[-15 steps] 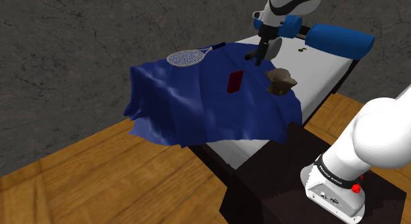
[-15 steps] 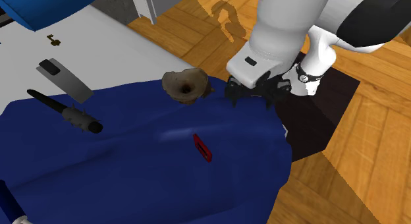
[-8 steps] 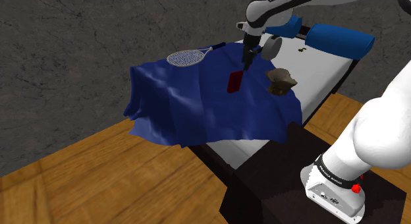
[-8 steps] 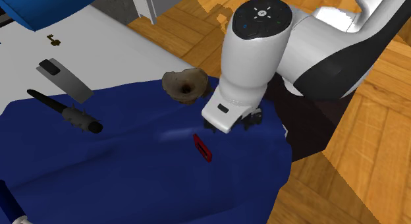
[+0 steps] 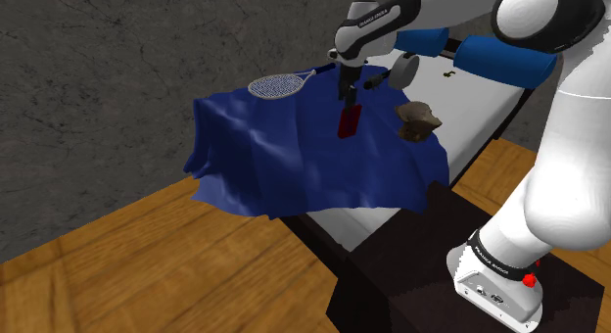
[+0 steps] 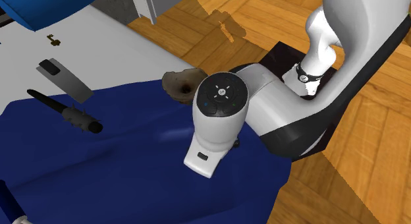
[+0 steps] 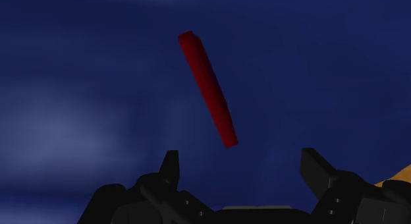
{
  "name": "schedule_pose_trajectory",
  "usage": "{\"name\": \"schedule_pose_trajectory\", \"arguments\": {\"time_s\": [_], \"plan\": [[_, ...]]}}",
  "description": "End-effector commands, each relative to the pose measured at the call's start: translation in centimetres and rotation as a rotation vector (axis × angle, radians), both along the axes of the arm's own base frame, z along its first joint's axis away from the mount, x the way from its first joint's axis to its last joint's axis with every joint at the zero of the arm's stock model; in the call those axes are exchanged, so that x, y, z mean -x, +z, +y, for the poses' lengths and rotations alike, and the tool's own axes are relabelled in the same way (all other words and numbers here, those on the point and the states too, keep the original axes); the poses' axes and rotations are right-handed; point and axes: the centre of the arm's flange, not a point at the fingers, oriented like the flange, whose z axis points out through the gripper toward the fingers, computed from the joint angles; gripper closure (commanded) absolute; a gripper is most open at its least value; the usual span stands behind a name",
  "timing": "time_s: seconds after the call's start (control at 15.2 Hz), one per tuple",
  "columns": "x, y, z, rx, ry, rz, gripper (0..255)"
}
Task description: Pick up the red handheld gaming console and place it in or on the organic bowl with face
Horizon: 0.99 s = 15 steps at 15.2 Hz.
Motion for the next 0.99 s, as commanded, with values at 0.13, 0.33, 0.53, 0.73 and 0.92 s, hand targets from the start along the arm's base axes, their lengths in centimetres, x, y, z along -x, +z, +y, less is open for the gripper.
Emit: {"name": "schedule_pose_trajectory", "arguments": {"time_s": [0.13, 0.33, 0.53, 0.73, 0.92], "plan": [[-0.6, -2.0, 0.2, 0.002, 0.017, -0.001, 0], [-0.6, -3.6, 0.2, 0.002, 0.017, -0.001, 0], [-0.6, -4.5, 0.2, 0.002, 0.017, -0.001, 0], [-0.6, -4.5, 0.2, 0.002, 0.017, -0.001, 0], [-0.6, -4.5, 0.2, 0.002, 0.017, -0.001, 0]]}}
